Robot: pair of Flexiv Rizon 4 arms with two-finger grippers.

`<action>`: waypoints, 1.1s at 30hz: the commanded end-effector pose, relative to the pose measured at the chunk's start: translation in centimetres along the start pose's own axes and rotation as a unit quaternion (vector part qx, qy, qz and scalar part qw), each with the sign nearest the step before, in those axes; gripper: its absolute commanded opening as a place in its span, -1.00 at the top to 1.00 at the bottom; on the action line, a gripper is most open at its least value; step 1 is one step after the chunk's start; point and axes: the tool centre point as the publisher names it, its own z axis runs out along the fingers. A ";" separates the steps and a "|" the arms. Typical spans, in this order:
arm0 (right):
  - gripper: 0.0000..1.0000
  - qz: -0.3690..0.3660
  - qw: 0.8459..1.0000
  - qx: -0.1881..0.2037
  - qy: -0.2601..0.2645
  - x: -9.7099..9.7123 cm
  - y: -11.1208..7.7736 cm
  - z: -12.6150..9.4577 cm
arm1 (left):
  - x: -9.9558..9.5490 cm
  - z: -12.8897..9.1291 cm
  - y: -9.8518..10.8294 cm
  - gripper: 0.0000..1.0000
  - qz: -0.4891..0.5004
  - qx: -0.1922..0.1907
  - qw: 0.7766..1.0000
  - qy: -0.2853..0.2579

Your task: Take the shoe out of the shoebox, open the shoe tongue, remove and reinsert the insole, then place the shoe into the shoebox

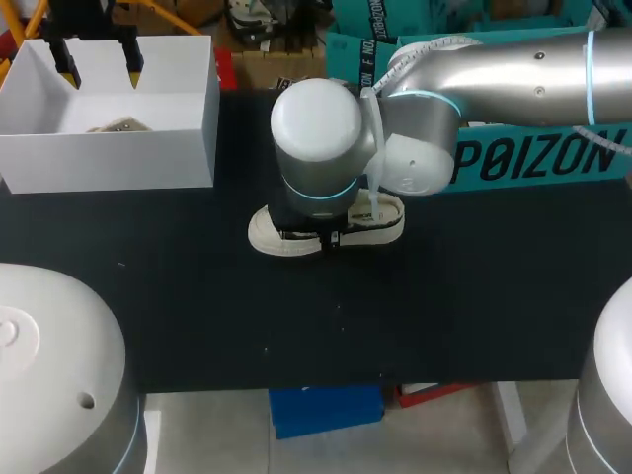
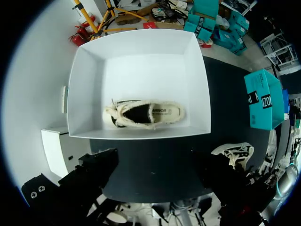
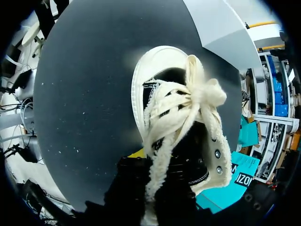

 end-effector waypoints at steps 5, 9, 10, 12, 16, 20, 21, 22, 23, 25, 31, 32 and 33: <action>1.00 -0.003 1.000 -0.017 0.000 0.0 0.3 1.2 | 0.1 0.0 0.0 -1.00 -0.001 -0.001 1.000 -0.001; 1.00 -0.004 1.000 -0.020 -0.001 0.2 0.6 1.7 | 0.1 0.0 0.0 -1.00 -0.001 -0.001 1.000 -0.001; 1.00 -0.003 1.000 -0.022 -0.001 0.3 0.7 1.9 | 0.1 0.0 0.0 -1.00 -0.001 -0.001 1.000 -0.001; 1.00 0.001 1.000 -0.027 -0.001 0.4 0.8 2.0 | 0.1 0.0 0.0 -1.00 -0.001 -0.001 1.000 -0.001; -1.00 0.006 0.999 -0.032 0.000 0.3 1.0 1.9 | 0.1 0.0 0.0 -1.00 -0.001 -0.001 1.000 -0.001; -1.00 0.003 0.999 -0.036 -0.001 -0.1 0.8 0.9 | 0.1 0.0 0.0 -1.00 -0.001 -0.001 1.000 -0.001; -1.00 -0.002 0.999 -0.037 -0.002 -0.2 0.7 0.7 | 0.1 0.0 0.0 -1.00 -0.001 -0.001 1.000 -0.001; -1.00 -0.006 0.999 -0.037 -0.001 -0.3 0.5 0.4 | 0.1 0.0 0.0 -1.00 -0.001 -0.001 1.000 -0.001; -1.00 -0.006 0.999 -0.037 -0.001 -0.4 0.3 0.1 | 0.1 0.0 0.0 -1.00 -0.001 -0.001 1.000 -0.001; -1.00 -0.014 0.999 -0.038 0.001 -0.7 -0.2 -0.6 | 0.1 0.0 0.0 -1.00 -0.001 -0.001 1.000 -0.001; -1.00 -0.023 0.999 -0.031 0.006 -2.0 -2.0 -3.2 | 0.1 0.0 0.0 -1.00 -0.001 -0.001 1.000 -0.001; -1.00 -0.025 0.999 -0.029 0.009 -2.3 -2.5 -3.8 | 0.1 0.0 0.0 -1.00 -0.001 -0.001 1.000 -0.001; -1.00 -0.025 0.999 -0.029 0.009 -2.5 -2.7 -4.1 | 0.1 0.0 0.0 -1.00 -0.001 -0.001 1.000 -0.001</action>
